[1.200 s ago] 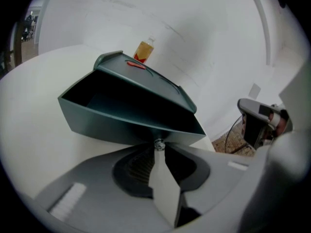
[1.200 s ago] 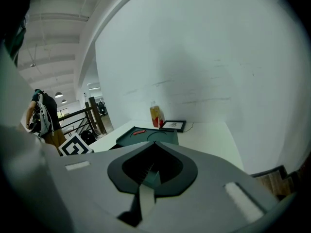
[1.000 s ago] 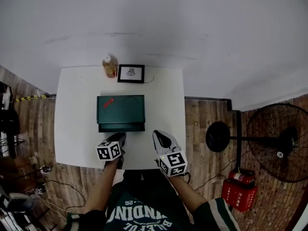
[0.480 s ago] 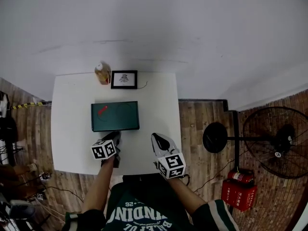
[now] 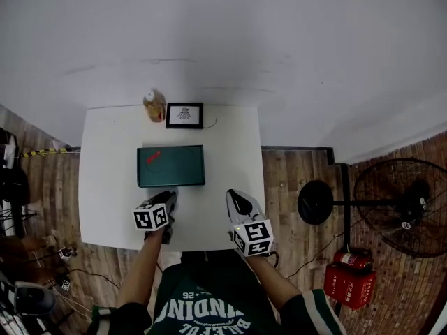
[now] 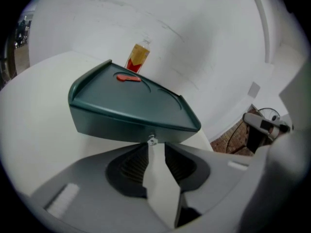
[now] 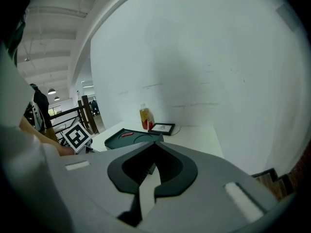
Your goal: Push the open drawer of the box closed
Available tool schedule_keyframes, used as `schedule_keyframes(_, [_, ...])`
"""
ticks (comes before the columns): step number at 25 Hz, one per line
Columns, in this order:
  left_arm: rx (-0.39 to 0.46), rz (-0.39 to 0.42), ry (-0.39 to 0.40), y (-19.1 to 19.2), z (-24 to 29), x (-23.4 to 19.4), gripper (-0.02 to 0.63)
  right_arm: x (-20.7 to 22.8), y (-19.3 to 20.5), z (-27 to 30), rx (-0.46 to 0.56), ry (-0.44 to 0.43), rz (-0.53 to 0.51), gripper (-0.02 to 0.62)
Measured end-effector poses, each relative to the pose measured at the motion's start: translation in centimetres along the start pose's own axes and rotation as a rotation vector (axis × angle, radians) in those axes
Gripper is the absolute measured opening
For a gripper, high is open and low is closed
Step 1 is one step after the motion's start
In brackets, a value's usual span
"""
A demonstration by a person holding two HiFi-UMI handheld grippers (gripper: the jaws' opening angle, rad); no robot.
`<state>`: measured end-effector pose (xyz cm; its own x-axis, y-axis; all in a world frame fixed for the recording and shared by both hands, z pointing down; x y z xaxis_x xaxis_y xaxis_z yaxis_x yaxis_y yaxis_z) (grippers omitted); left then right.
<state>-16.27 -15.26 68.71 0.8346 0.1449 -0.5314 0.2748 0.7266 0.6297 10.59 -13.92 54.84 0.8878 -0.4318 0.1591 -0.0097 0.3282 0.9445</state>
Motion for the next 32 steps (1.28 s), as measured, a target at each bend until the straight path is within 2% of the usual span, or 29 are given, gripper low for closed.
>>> schedule_keyframes(3, [0.052, 0.021, 0.012, -1.1, -1.9, 1.1, 0.123, -0.3, -0.6, -0.2, 0.029, -0.005, -0.003, 0.002])
schedule_keyframes(8, [0.153, 0.175, 0.055, -4.6, -5.0, 3.9, 0.109, -1.3, -2.0, -0.3, 0.076, -0.031, -0.020, 0.002])
schedule_keyframes(10, [0.209, 0.277, 0.068, -6.3, -6.4, 5.2, 0.097, -1.8, -2.8, -0.2, 0.102, -0.041, -0.024, 0.002])
schedule_keyframes(13, [0.260, 0.475, 0.077, -8.1, -8.4, 7.3, 0.078, -2.3, -3.8, -0.3, 0.127, -0.056, -0.039, 0.002])
schedule_keyframes(15, [0.298, 0.537, 0.090, -8.9, -9.7, 8.4, 0.059, -2.8, -4.3, -0.5, 0.137, -0.067, -0.056, 0.002])
schedule_keyframes(22, [0.429, 0.624, 0.135, -10.4, -13.5, 10.4, 0.052, -4.0, -5.8, -1.2, 0.181, -0.096, -0.066, 0.002])
schedule_keyframes(32, [0.477, 0.610, 0.102, -10.8, -15.1, 9.7, 0.052, -4.1, -6.5, -1.5, 0.198, -0.099, -0.080, 0.002])
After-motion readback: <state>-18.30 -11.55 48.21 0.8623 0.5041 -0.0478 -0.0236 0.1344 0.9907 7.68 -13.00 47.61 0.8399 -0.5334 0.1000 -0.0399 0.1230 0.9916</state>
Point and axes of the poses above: the fingertips, and each gripper's own axes: z forward along the fingers, x to its right, y out of its underside, the point moved 8 cm from there along -z, backward along the fingers, and after that the axes turned 9 degrees about x, right-handed, at the moved point
